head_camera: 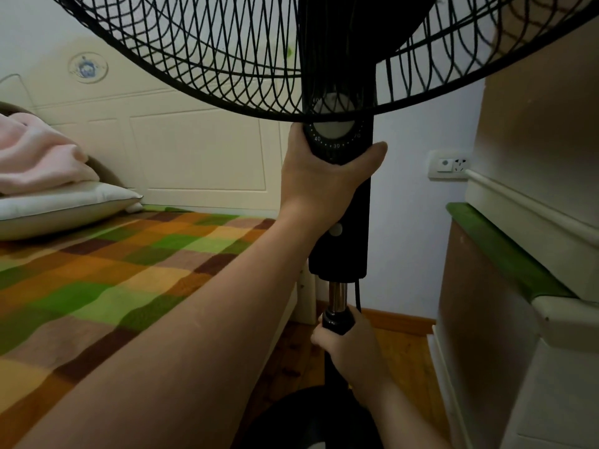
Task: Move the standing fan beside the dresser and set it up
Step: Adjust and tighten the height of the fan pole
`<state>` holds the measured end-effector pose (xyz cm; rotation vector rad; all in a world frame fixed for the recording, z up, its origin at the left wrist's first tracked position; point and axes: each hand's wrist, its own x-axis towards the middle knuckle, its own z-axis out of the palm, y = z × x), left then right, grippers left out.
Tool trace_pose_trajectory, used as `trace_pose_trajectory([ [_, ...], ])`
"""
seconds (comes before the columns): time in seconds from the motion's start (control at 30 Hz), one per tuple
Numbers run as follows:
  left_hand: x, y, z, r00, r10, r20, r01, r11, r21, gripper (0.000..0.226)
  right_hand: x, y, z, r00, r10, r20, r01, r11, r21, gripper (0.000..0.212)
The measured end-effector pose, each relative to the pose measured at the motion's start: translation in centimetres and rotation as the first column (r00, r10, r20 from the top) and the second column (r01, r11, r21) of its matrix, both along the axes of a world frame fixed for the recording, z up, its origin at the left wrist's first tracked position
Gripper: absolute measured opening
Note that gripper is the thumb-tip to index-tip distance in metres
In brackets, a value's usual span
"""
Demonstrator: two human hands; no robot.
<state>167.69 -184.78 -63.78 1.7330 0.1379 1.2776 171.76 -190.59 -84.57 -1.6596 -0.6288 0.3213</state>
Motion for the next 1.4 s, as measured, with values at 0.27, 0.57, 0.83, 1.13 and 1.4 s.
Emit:
trace_pose_trajectory([
  [0.27,-0.1,0.0,-0.3,1.000,-0.002,-0.004,0.002,1.000,-0.007,0.054,-2.5,0.4,-0.2,0.981,-0.186,0.051,0.177,0.973,0.149,0.029],
  [0.57,-0.1,-0.1,-0.4,1.000,-0.001,-0.016,0.001,1.000,-0.004,0.054,-0.5,-1.1,0.8,0.986,0.086,-0.139,-0.077,0.995,0.066,0.027],
  [0.83,0.0,0.0,-0.4,1.000,0.001,-0.019,-0.001,1.000,-0.002,0.056,-1.1,-1.7,1.0,0.961,0.113,-0.254,-0.077,0.986,0.148,0.038],
  [1.13,0.2,0.1,-0.4,1.000,0.014,-0.022,-0.014,1.000,0.008,0.057,-0.4,-2.2,-0.1,0.913,0.183,-0.365,-0.109,0.971,0.215,0.053],
  [1.4,0.4,0.2,-0.3,1.000,0.014,-0.018,-0.013,1.000,0.001,0.058,-1.0,-1.8,-0.1,0.961,0.061,-0.269,-0.032,0.993,0.110,0.065],
])
